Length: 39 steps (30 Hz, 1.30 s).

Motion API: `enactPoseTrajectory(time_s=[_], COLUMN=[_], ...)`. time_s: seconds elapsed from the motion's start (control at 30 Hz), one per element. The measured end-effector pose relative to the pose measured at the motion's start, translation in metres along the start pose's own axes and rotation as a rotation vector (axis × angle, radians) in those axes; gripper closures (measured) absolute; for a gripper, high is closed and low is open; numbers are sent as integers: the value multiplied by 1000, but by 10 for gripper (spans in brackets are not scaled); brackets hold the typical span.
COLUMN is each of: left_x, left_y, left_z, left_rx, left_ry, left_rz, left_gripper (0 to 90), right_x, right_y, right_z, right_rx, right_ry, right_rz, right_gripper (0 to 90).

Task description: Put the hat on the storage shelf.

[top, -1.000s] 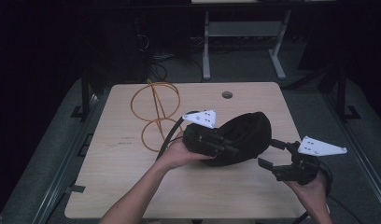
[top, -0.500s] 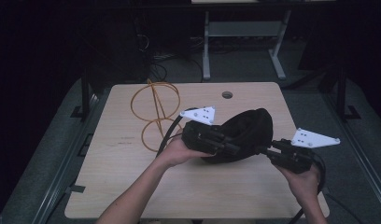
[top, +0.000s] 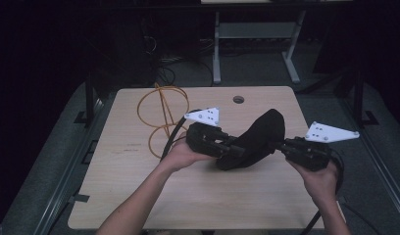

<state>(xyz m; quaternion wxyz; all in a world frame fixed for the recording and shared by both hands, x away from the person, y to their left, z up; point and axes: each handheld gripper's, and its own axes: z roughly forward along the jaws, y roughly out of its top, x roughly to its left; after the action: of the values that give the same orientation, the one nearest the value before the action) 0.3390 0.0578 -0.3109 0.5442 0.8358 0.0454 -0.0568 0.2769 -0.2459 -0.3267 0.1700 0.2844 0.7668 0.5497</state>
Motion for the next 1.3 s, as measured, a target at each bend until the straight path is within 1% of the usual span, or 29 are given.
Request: enactPoseTrajectory(time_s=[0.03,0.07,0.1,0.17,0.2,0.23,0.3,0.37,0.4,0.47,0.5,0.6,0.67,0.73,0.8,0.87,0.9,1.03,1.1,1.13,1.17,1.2,1.23,1.3], left_x=[0,0,-1,-2,-2,-3,-4,-5,-6,-6,-8,-10,-12,-15,-18,-20,-21,-25,-27,-27,-28,-28,-29,-30], left_y=[0,0,-1,-2,-2,-3,-5,-8,-11,-13,-19,-28,-35,-41,-49,-58,-62,-79,-87,-87,-94,-94,-101,-108], left_z=[-1,-1,-5,-11,-11,-18,-26,-33,-36,-39,-45,-56,-62,-68,-73,-78,-80,-89,-93,-93,-98,-98,-102,-106], left_rx=[5,5,21,29,29,30,33,48,54,62,69,77,79,93,108,120,119,133,134,134,143,143,150,165], left_ry=[14,14,39,65,65,106,127,161,172,180,197,222,239,260,271,298,300,319,328,328,344,344,358,374], left_rz=[0,0,9,18,18,20,22,33,30,33,31,28,27,28,25,26,17,9,-4,-4,-13,-13,-20,-20], left_gripper=[618,600,575,528,492,463,450,424,419,414,410,403,401,399,395,387,386,383,382,381,380,378,377,376], right_x=[0,0,0,1,0,-1,-3,-5,-6,-7,-9,-11,-12,-14,-16,-17,-18,-19,-19,-19,-19,-19,-19,-18], right_y=[4,4,11,19,22,24,29,33,36,38,43,50,55,60,65,71,74,88,96,100,104,108,112,119], right_z=[1,1,2,4,5,5,6,6,7,7,9,11,13,15,18,21,23,29,33,35,37,39,41,45], right_rx=[6,6,15,31,38,44,47,48,53,52,57,69,66,70,79,86,89,95,95,97,95,95,93,95], right_ry=[1,1,-1,-4,-6,-7,-6,-4,0,-1,4,6,10,12,14,15,12,20,25,25,29,31,35,42], right_rz=[-2,-2,-12,-19,-22,-18,-19,-13,-12,-16,-11,-13,-13,-13,-9,-13,-19,-28,-32,-36,-40,-43,-45,-49], right_gripper=[862,862,863,863,863,863,863,863,863,863,863,862,862,862,862,862,862,861,861,861,861,861,861,861])
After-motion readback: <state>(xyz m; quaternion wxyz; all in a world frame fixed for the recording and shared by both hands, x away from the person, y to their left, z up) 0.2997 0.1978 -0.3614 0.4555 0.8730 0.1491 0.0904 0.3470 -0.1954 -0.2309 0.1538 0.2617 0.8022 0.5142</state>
